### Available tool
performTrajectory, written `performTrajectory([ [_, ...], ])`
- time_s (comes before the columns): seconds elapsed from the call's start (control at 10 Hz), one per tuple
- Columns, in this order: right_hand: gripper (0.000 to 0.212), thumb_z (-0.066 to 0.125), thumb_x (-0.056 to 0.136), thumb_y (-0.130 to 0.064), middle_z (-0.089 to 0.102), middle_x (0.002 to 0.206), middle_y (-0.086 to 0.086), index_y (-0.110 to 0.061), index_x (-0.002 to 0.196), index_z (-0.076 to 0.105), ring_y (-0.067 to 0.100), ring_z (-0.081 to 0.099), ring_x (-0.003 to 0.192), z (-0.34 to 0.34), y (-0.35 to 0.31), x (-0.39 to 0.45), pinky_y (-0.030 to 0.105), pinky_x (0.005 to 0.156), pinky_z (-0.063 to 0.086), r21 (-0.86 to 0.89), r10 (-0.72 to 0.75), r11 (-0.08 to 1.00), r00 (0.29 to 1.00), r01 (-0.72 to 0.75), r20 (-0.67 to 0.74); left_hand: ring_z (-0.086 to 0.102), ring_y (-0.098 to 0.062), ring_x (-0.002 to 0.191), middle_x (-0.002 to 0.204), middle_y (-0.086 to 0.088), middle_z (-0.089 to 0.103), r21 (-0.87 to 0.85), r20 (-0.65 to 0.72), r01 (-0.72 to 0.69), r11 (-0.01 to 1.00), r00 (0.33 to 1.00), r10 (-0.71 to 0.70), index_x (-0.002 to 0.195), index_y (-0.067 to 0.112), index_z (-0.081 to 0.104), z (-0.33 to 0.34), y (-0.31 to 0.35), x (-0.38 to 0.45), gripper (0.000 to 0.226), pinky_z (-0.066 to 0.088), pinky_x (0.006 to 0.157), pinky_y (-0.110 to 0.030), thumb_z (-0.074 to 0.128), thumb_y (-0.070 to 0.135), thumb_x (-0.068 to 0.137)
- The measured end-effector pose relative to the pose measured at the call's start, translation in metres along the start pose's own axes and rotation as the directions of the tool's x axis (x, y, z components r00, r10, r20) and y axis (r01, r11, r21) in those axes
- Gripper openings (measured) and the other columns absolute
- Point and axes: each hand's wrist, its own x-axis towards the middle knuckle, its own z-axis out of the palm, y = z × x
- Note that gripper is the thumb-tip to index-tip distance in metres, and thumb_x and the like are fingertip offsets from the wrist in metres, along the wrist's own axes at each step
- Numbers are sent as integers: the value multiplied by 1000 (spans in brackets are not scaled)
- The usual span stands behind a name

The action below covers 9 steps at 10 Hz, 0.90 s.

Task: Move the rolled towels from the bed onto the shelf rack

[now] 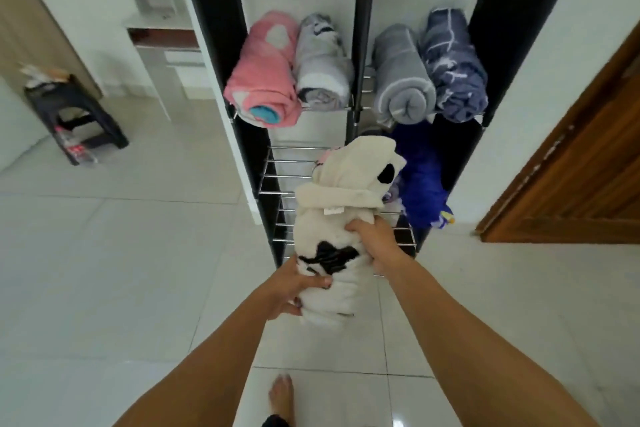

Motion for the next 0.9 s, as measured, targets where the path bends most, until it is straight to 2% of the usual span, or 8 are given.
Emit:
performTrajectory([
  [0.1, 49, 70, 71, -24, 63, 118, 15, -14, 116, 53, 35, 62, 106, 40, -6, 43, 50, 95, 52, -115, 35, 993, 997, -27, 63, 62, -22, 103, 123, 3, 62, -28, -25, 23, 999, 999, -24, 133, 34, 43, -32, 4, 18, 77, 57, 74, -37, 84, 22, 70],
  [0.2, 73, 69, 63, -32, 60, 124, 14, -13, 130, 50, 35, 60, 109, 71, -11, 92, 48, 95, 52, -216, 90, 974, 991, -66, 104, 60, -22, 105, 125, 3, 60, -62, -59, 33, 998, 998, -36, 134, 30, 42, -59, 15, 48, 78, 56, 70, -35, 84, 19, 69],
  [0.4, 64, 64, 84, -30, 51, 136, 11, -9, 139, 40, 33, 52, 120, 111, -50, 198, 41, 100, 47, -301, 88, 951, 996, -74, 33, 63, -17, 107, 126, 3, 63, -79, -108, -83, 993, 991, 74, 133, 39, 44, -107, 63, 141, 81, 59, 77, -40, 87, 21, 66],
  [0.5, 67, 61, 86, -37, 50, 141, 14, -8, 142, 38, 33, 51, 126, 120, -58, 257, 36, 100, 44, -353, 41, 934, 998, -52, -36, 57, -18, 120, 138, 4, 54, -27, -132, -140, 990, 982, 135, 148, 39, 25, -118, 85, 195, 108, 51, 98, -44, 88, 17, 63],
  [0.6, 67, 58, 89, -39, 48, 144, 17, -4, 142, 35, 34, 49, 130, 129, -62, 300, 35, 102, 41, -469, 8, 881, 994, -58, -109, 43, -16, 133, 149, 6, 40, 64, -142, -175, 982, 973, 183, 152, 34, 15, -122, 99, 242, 119, 37, 113, -42, 89, 16, 61],
  [0.7, 69, 58, 90, -34, 44, 147, 15, -10, 147, 27, 32, 47, 132, 133, -65, 326, 36, 104, 40, -535, -41, 844, 993, -22, -106, 47, -14, 129, 143, 7, 47, 30, -119, -220, 975, 968, 222, 148, 42, 25, -122, 105, 277, 115, 42, 109, -37, 89, 17, 56],
  [0.8, 66, 50, 93, -25, 40, 152, 11, -15, 151, 21, 29, 44, 135, 128, -60, 343, 34, 106, 37, -594, -78, 804, 992, 7, -95, 53, -14, 121, 135, 5, 52, -77, -97, -242, 967, 967, 234, 141, 44, 31, -121, 107, 299, 105, 52, 97, -27, 87, 8, 60],
  [0.9, 63, 46, 94, -22, 36, 154, 11, -12, 151, 21, 31, 40, 138, 127, -56, 346, 36, 111, 35, -620, -92, 785, 992, 16, -91, 52, -19, 125, 139, 2, 51, -58, -82, -201, 978, 977, 196, 143, 45, 30, -123, 114, 303, 112, 46, 105, -43, 89, 20, 51],
])
